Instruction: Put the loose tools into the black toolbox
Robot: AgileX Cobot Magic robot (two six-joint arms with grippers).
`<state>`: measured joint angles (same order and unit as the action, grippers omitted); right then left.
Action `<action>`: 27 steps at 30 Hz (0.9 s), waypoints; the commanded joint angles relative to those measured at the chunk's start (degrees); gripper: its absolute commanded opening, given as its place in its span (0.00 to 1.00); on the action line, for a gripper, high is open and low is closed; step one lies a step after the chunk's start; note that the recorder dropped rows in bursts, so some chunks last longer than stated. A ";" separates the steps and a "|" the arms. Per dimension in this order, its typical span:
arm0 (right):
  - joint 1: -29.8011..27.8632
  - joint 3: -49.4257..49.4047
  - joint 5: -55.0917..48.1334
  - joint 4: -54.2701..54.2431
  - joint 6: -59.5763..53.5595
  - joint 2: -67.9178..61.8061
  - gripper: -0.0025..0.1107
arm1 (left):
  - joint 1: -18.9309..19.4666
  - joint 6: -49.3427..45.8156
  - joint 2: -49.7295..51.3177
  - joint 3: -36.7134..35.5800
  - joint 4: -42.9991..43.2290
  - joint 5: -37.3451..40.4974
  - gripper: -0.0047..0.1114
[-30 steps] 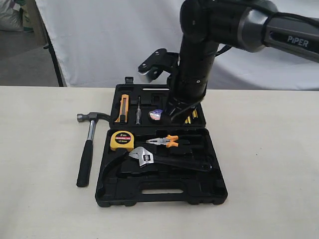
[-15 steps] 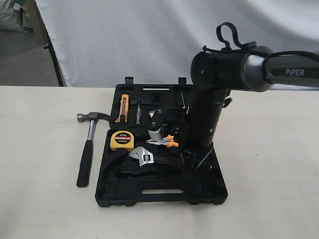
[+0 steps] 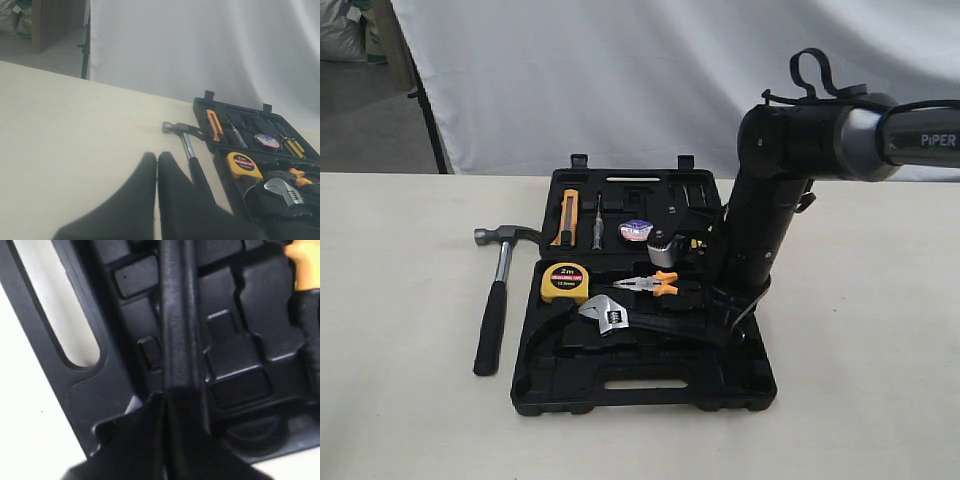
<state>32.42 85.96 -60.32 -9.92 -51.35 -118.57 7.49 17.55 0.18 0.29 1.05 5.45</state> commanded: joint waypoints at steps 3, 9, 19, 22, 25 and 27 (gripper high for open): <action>-0.35 -0.11 -0.12 -3.63 -2.16 0.13 0.03 | 1.45 0.27 -0.18 0.15 0.25 -0.41 0.05; -0.35 -0.11 -1.35 -0.53 -1.04 -0.78 0.03 | 1.45 0.27 -0.18 0.15 0.25 -0.41 0.05; -0.35 -0.11 2.03 5.25 4.73 -1.98 0.03 | 1.45 0.27 -0.18 0.15 0.25 -0.41 0.05; -0.35 -0.11 4.19 6.21 6.45 -2.06 0.03 | 1.45 0.27 -0.18 0.15 0.25 -0.41 0.05; -0.35 -0.11 4.54 6.36 6.60 -2.23 0.03 | 1.45 0.27 -0.18 0.15 0.25 -0.41 0.05; -0.35 -0.11 4.54 6.36 6.60 -2.23 0.03 | 1.45 0.27 -0.18 0.15 0.25 -0.41 0.05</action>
<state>32.30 85.96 -56.77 -4.82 -45.10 -120.51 7.49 17.55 0.18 0.29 1.05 5.45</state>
